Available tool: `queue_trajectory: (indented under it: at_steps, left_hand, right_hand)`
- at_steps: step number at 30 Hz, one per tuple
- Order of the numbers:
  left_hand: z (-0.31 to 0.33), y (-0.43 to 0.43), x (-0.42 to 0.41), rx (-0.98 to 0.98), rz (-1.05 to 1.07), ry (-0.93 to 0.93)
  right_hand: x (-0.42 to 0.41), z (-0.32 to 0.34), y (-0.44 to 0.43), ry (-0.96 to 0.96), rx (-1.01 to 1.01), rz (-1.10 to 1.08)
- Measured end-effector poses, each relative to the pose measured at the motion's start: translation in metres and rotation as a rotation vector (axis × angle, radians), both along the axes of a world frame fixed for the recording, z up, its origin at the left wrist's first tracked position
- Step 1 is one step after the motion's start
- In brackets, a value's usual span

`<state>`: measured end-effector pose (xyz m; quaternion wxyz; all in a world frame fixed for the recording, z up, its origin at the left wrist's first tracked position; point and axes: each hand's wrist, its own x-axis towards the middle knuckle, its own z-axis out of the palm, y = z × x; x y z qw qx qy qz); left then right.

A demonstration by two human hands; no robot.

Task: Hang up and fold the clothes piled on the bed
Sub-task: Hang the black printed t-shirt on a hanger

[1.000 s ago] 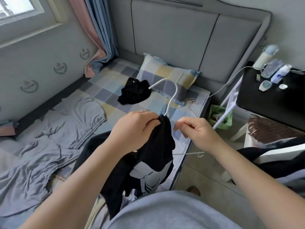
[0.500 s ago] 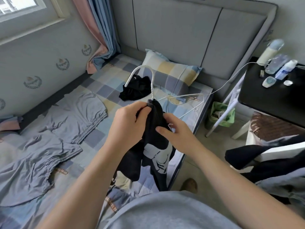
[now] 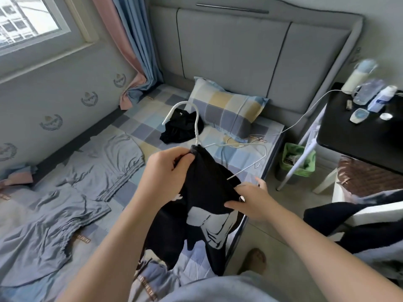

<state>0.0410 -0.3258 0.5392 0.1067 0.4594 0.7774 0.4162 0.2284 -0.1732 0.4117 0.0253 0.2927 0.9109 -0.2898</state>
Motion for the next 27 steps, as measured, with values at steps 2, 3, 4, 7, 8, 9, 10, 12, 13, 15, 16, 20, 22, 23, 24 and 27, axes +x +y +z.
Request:
queue_trajectory:
  at_steps: [2, 3, 4, 7, 8, 9, 10, 12, 13, 15, 16, 20, 22, 23, 24, 27]
  left_hand:
    - [0.003, -0.006, -0.007, -0.039, -0.047, -0.005]
    - [0.004, -0.009, -0.011, -0.082, -0.084, -0.019]
    - [0.004, -0.012, -0.014, -0.129, -0.118, -0.038]
    - [0.0, -0.023, -0.027, -0.219, -0.167, -0.095]
    - [-0.001, -0.027, -0.031, -0.241, -0.172, -0.109]
    - [-0.003, -0.03, -0.035, -0.267, -0.178, -0.113]
    - [-0.005, -0.033, -0.037, -0.294, -0.186, -0.107]
    - [-0.01, -0.035, -0.038, -0.356, -0.2, -0.087]
    - [-0.011, -0.035, -0.037, -0.385, -0.207, -0.079]
    - [-0.013, -0.031, -0.032, -0.415, -0.22, -0.065]
    - [-0.016, -0.028, -0.029, -0.42, -0.231, -0.057]
    - [-0.022, -0.012, 0.0, -0.383, -0.31, -0.003]
    - [-0.023, -0.006, 0.012, -0.334, -0.336, 0.05]
    - [-0.024, -0.004, 0.014, -0.306, -0.334, 0.075]
    - [-0.024, -0.003, 0.014, -0.274, -0.327, 0.089]
    - [-0.024, -0.008, 0.006, -0.242, -0.366, 0.071]
  right_hand:
    - [0.014, -0.016, 0.007, -0.08, 0.078, -0.024]
    - [0.021, -0.022, 0.011, -0.12, 0.125, -0.025]
    - [0.027, -0.026, 0.014, -0.145, 0.176, -0.025]
    - [0.04, -0.025, 0.022, -0.106, 0.332, -0.052]
    - [0.044, -0.023, 0.024, -0.073, 0.382, -0.071]
    - [0.047, -0.019, 0.027, -0.052, 0.409, -0.1]
    - [0.05, -0.015, 0.029, -0.044, 0.398, -0.133]
    - [0.054, -0.002, 0.034, -0.009, 0.291, -0.159]
    - [0.055, 0.008, 0.035, 0.037, 0.21, -0.147]
    - [0.052, 0.028, 0.033, 0.172, 0.113, -0.107]
    - [0.049, 0.038, 0.029, 0.235, 0.069, -0.099]
    - [0.018, 0.075, -0.008, 0.36, -0.189, -0.032]
    - [0.002, 0.084, -0.026, 0.404, -0.25, -0.026]
    - [-0.002, 0.085, -0.032, 0.438, -0.265, -0.04]
    - [-0.005, 0.087, -0.035, 0.472, -0.266, -0.06]
    - [0.0, 0.087, -0.034, 0.518, -0.259, -0.121]
